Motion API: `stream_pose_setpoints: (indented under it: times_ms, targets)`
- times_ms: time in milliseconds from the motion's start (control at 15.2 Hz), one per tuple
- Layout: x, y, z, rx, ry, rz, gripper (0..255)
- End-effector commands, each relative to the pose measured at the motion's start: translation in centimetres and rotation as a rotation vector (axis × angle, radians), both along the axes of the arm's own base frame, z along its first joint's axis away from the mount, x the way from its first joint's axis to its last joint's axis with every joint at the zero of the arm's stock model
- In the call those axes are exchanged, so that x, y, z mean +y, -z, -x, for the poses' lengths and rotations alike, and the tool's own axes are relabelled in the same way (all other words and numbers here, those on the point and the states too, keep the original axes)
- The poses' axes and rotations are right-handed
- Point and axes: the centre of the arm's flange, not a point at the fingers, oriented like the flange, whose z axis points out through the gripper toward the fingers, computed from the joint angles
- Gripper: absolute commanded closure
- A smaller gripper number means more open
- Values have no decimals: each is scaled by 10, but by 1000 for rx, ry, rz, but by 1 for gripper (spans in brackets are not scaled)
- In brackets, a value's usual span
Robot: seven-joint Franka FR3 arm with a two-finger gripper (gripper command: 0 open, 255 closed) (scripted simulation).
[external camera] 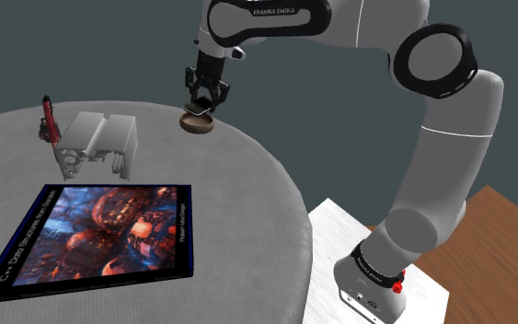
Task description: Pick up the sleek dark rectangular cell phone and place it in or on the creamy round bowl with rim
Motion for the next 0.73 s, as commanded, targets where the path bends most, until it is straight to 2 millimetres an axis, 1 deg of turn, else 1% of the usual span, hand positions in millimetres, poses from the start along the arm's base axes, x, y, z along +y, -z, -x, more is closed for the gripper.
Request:
stream_pose_setpoints:
  times_ms: [0,198,660]
  targets:
    - [-14,0,-24,0,0,1,255]
    - [-34,-2,-61,0,0,1,255]
    - [-34,35,-61,0,0,1,255]
